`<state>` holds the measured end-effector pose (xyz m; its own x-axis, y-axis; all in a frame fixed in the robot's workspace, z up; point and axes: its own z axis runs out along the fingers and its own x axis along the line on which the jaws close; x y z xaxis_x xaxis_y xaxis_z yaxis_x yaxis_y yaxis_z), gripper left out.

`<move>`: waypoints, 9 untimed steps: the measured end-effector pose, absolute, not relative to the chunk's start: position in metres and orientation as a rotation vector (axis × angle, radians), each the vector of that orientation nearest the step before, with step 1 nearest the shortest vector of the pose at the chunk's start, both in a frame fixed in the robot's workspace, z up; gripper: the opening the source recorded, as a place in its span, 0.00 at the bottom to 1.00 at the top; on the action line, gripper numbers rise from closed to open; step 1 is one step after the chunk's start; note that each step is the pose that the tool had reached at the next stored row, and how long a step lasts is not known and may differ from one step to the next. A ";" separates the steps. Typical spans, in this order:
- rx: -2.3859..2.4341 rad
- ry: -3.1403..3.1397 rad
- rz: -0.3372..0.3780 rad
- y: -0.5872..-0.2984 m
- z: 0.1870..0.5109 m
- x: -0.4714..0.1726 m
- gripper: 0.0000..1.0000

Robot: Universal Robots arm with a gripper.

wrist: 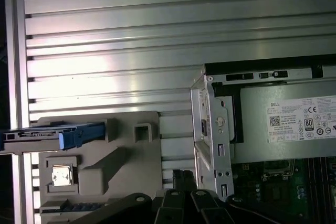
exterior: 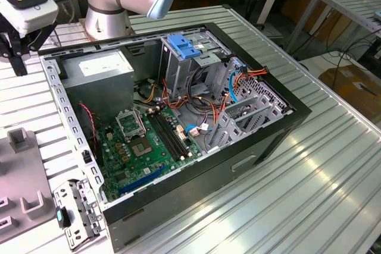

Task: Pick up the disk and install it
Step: 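Reach for the disk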

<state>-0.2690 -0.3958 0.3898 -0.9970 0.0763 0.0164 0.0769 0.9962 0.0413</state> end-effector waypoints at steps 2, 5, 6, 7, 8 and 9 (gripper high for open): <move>-0.120 -3.124 -0.065 -0.396 0.390 -0.272 0.11; -0.120 -3.123 -0.065 -0.396 0.390 -0.278 0.11; -0.120 -3.123 -0.065 -0.396 0.390 -0.280 0.11; -0.120 -3.123 -0.065 -0.396 0.390 -0.282 0.11; -0.120 -3.123 -0.065 -0.396 0.390 -0.283 0.11; -0.120 -3.123 -0.065 -0.396 0.390 -0.285 0.11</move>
<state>-0.2848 -0.3958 0.3896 -0.9969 0.0762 0.0174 0.0769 0.9962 0.0411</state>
